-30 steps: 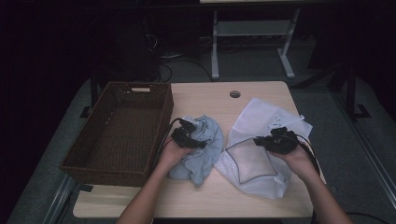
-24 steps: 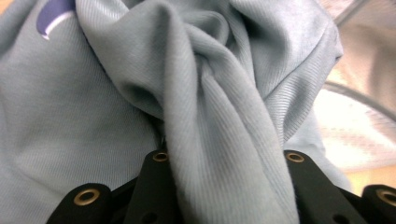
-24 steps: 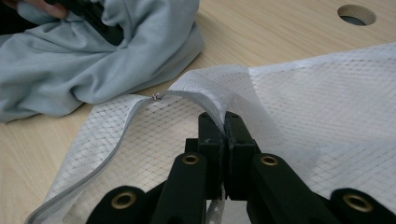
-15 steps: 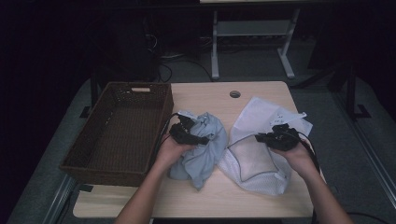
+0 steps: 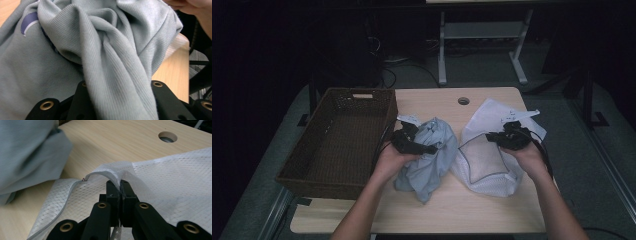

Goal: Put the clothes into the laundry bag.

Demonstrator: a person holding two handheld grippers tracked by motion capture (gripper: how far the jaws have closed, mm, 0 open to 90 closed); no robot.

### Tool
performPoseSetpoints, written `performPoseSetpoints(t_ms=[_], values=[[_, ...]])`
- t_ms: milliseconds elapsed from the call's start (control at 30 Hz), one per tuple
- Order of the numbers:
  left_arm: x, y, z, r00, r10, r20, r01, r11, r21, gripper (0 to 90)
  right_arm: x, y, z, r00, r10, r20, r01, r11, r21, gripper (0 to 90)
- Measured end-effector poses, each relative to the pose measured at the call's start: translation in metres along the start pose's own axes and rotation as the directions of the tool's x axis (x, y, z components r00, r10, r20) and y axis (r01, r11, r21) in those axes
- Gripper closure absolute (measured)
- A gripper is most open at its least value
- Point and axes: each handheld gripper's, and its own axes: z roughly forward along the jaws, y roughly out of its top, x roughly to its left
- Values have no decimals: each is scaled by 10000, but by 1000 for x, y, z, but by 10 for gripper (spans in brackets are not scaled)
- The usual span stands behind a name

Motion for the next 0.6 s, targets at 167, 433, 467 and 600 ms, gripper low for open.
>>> performPoseSetpoints(t_ms=[167, 433, 467, 600], values=[[-8, 0, -4, 9989, 238, 408, -237, 9997, -14, 703, 0, 0, 8, 10000, -9, 5, 9, 10000, 69, 871], [-24, 6, 3, 9923, 719, 1009, -734, 9972, 117, 704, 3, 0, 13, 9999, -151, -74, 152, 9998, 139, 871], [-27, 7, 5, 9910, 785, 1088, -803, 9967, 124, 703, 4, 0, 13, 9998, -184, -98, 185, 9997, 158, 871], [-38, 12, 10, 9819, 1093, 1550, -1124, 9936, 118, 703, 8, 2, 14, 9996, -234, -151, 236, 9996, 171, 871]])
